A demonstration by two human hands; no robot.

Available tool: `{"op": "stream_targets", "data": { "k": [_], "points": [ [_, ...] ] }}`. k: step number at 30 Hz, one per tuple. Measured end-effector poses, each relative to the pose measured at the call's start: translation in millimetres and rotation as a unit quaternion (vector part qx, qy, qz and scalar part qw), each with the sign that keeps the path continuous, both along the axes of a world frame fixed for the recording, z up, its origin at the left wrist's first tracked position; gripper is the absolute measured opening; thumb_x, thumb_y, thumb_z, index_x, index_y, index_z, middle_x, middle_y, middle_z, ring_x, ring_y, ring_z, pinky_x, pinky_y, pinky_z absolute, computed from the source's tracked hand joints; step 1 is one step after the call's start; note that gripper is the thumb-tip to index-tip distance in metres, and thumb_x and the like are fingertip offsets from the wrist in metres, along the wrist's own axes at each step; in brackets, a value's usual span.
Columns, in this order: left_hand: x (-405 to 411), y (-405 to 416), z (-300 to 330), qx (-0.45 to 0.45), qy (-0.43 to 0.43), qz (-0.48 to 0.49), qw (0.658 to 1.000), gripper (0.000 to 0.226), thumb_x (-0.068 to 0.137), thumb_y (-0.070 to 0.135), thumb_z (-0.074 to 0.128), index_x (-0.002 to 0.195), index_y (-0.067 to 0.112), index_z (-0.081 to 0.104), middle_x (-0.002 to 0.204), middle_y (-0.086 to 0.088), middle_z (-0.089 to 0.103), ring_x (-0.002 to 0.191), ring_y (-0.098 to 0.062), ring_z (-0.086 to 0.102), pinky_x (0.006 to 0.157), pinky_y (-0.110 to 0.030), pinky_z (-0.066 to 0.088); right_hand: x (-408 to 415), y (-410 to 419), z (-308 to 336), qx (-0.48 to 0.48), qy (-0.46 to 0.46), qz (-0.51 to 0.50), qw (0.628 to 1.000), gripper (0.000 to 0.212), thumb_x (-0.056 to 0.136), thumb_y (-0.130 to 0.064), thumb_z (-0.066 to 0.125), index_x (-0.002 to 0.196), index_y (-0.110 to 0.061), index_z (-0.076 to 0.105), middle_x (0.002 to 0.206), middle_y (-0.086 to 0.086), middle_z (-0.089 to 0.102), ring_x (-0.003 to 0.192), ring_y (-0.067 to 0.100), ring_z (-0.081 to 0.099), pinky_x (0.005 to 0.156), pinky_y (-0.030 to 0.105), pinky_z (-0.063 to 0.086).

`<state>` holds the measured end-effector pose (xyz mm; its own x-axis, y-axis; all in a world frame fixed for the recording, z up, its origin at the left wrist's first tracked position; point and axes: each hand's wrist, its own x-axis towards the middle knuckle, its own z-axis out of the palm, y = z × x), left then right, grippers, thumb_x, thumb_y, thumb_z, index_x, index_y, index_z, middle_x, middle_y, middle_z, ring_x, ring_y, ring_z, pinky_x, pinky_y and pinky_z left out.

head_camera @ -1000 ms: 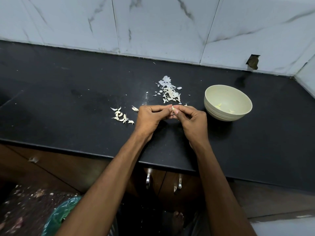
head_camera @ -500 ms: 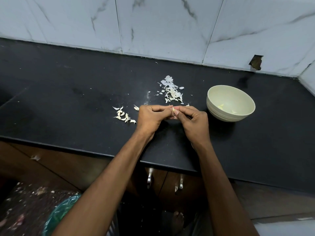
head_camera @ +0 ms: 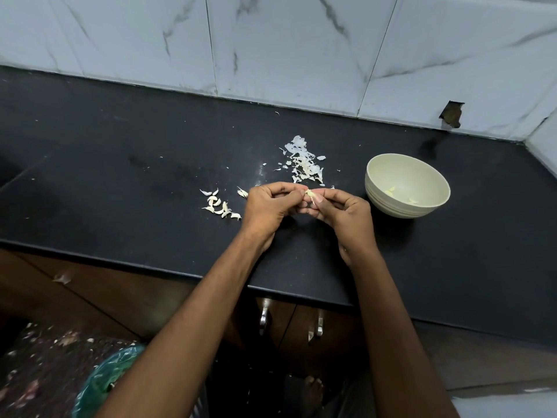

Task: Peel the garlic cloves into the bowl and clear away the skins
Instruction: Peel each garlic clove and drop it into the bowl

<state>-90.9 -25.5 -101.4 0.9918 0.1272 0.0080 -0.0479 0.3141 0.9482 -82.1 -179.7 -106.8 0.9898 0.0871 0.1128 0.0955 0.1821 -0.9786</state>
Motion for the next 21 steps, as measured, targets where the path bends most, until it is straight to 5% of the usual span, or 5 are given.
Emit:
{"op": "stream_targets", "data": {
  "k": [13, 21],
  "points": [
    [0.2, -1.0, -0.5, 0.023, -0.017, -0.002, 1.000, 0.008, 0.094, -0.007, 0.066, 0.098, -0.011, 0.072, 0.073, -0.013, 0.073, 0.062, -0.015, 0.068, 0.064, -0.026, 0.058, -5.5, 4.7, 7.2, -0.018, -0.025, -0.012, 0.999, 0.018, 0.092, 0.002, 0.074, 0.109, 0.007, 0.074, 0.097, 0.021, 0.078, 0.091, 0.031, 0.077, 0.083, 0.032, 0.063],
    [4.0, -1.8, -4.0, 0.103, -0.032, 0.059, 0.992, 0.009, 0.086, -0.003, 0.069, 0.091, 0.003, 0.073, 0.076, -0.008, 0.068, 0.062, -0.010, 0.059, 0.065, -0.025, 0.052, -1.0, 2.3, 3.2, -0.035, -0.017, -0.036, 0.999, 0.010, 0.093, 0.001, 0.072, 0.100, -0.006, 0.076, 0.089, 0.009, 0.076, 0.081, 0.012, 0.071, 0.075, 0.027, 0.061]
  ]
}}
